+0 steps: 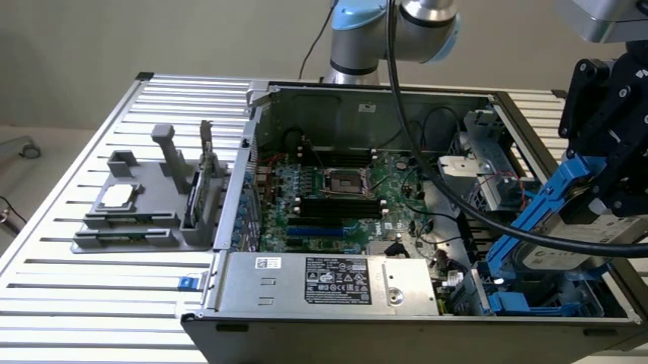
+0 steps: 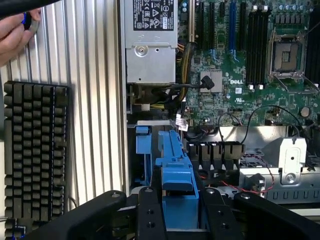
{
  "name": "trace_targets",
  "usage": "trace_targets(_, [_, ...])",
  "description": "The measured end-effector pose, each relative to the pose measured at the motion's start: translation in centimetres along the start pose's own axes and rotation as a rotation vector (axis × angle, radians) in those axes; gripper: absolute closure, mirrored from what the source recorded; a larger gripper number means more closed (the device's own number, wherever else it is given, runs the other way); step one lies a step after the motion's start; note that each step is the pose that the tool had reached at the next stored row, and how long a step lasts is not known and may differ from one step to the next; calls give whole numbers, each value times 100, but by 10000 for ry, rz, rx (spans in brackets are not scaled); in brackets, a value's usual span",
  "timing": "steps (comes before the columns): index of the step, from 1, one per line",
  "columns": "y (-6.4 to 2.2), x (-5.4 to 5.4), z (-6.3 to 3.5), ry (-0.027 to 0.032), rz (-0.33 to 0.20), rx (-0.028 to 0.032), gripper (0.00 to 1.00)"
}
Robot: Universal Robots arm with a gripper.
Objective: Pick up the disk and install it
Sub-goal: 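Pick up the disk, then insert the disk into the insertion slot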
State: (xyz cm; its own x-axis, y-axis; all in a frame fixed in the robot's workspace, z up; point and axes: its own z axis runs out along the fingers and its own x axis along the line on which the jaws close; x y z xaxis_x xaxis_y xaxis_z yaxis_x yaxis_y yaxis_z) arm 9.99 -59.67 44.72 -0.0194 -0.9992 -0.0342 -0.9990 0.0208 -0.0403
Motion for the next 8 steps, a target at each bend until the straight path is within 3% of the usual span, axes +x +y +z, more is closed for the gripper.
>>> trace_targets(8, [-1, 0, 0, -1, -1, 0, 67])
